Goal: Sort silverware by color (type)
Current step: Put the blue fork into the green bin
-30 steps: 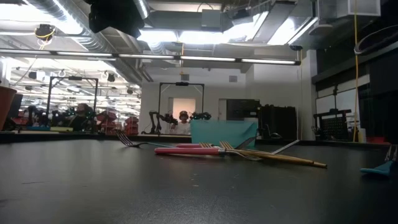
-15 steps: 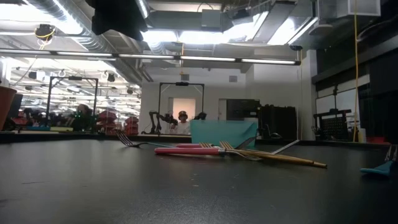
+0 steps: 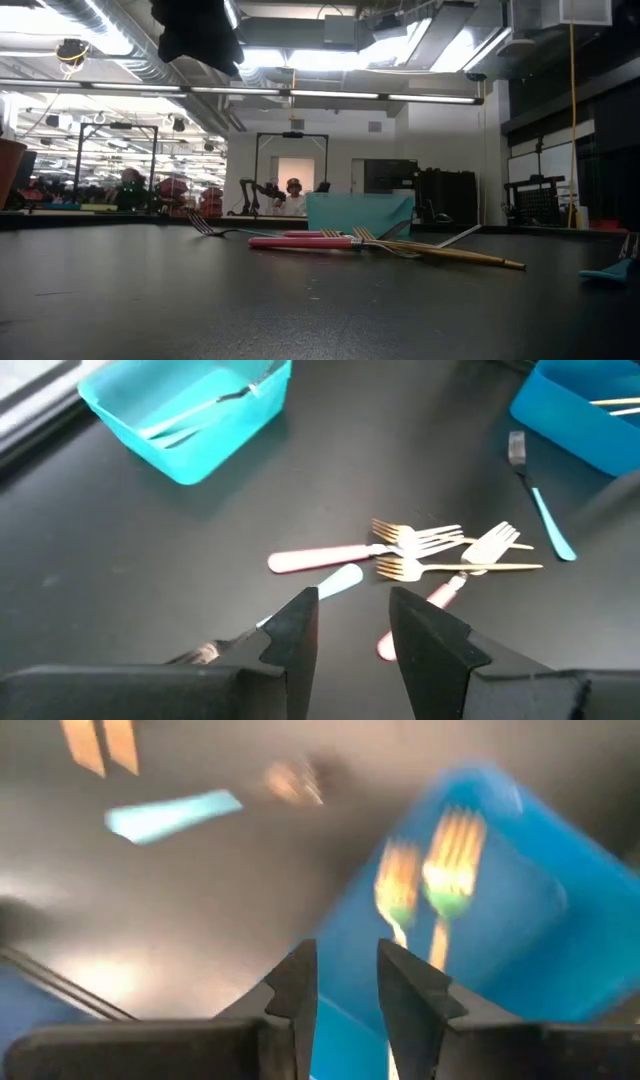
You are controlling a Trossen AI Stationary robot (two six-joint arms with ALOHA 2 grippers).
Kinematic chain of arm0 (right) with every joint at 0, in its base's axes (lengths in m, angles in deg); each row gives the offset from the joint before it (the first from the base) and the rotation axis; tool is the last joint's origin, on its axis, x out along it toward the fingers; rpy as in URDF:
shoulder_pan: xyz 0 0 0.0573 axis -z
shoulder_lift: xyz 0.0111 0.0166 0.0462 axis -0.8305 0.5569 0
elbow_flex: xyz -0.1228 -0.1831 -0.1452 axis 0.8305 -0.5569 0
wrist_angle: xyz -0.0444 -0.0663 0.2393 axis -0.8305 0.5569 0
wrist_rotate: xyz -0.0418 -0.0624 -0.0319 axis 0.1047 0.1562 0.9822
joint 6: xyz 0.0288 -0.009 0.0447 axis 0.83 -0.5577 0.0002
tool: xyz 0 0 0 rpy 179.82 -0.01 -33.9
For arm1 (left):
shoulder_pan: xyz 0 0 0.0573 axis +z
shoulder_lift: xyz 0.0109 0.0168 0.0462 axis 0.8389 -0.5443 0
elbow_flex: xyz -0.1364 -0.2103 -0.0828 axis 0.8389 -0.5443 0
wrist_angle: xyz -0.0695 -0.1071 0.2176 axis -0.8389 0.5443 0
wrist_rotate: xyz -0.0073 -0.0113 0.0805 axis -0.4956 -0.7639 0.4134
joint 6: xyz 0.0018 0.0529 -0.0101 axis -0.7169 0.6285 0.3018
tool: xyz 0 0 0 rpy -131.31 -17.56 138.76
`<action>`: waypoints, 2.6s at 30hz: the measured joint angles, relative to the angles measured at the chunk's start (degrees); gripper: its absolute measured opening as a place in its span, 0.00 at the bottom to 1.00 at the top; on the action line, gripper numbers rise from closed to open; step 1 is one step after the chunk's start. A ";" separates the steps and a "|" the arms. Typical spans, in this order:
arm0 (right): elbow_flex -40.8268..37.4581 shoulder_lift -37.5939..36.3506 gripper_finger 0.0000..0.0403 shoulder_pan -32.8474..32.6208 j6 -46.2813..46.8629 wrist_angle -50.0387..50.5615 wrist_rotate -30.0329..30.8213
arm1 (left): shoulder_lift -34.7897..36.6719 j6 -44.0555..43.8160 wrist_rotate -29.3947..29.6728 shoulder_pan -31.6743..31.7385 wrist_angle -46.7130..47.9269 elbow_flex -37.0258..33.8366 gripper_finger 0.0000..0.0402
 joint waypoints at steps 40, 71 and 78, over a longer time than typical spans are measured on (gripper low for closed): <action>2.54 -0.95 0.24 21.53 -47.04 -6.21 25.55 | -19.55 37.74 -23.28 18.15 -9.87 -0.02 0.30; 2.51 -0.95 0.24 22.10 -49.45 -6.57 25.55 | -33.57 45.05 -22.81 18.72 -6.33 0.23 0.22; 2.51 -0.95 0.24 22.10 -49.44 -6.60 25.55 | -33.65 45.03 -22.63 18.72 -6.16 0.16 0.09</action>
